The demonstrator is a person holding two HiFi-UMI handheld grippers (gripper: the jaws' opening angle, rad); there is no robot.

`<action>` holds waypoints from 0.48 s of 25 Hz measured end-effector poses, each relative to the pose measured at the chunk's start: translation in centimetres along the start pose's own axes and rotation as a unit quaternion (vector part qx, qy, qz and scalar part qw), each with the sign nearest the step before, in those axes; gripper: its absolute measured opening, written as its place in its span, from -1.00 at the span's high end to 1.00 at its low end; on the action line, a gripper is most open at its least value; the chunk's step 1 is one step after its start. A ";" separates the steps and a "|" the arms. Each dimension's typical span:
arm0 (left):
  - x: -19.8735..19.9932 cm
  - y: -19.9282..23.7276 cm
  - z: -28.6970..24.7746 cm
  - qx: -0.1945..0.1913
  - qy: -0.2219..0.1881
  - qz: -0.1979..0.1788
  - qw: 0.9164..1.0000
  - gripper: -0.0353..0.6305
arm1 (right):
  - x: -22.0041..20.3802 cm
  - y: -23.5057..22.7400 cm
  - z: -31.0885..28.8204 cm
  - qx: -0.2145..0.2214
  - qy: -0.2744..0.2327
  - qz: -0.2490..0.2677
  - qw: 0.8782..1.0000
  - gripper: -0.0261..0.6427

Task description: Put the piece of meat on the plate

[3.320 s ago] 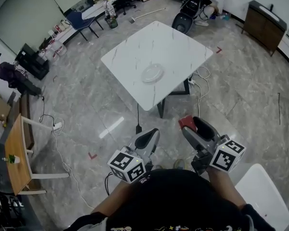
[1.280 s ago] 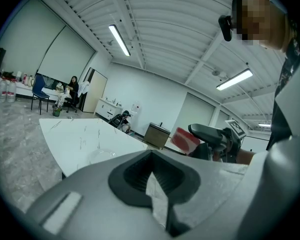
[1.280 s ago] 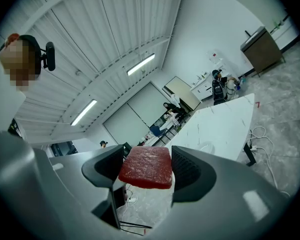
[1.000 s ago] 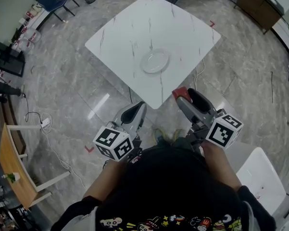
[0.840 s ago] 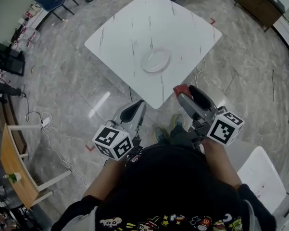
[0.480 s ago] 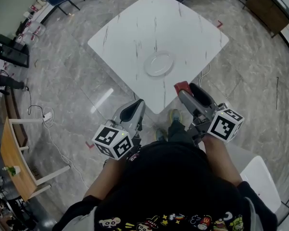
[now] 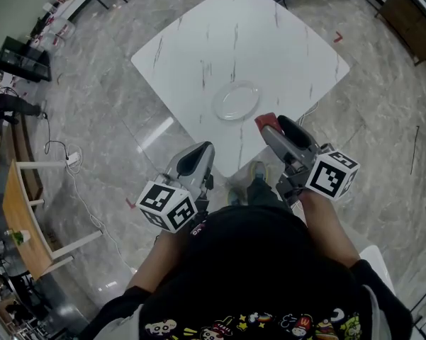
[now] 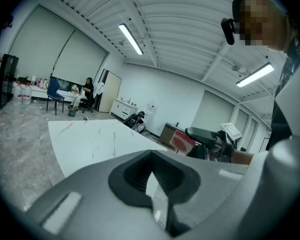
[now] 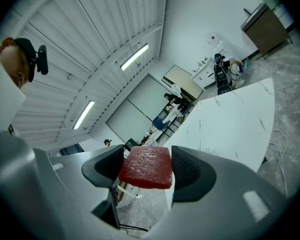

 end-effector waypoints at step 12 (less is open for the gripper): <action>0.1 0.6 -4.2 0.043 0.007 0.013 0.999 0.89 | 1.4 -5.4 -2.8 0.022 0.048 -0.024 0.998 -0.05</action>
Point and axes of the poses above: the fingertips, and each gripper's own axes: z backward along the fingers, y to its left, x out of its top, the point moved 2 cm from there along z, backward along the fingers, and after that the axes turned 4 degrees about x, right-handed, at the moved point
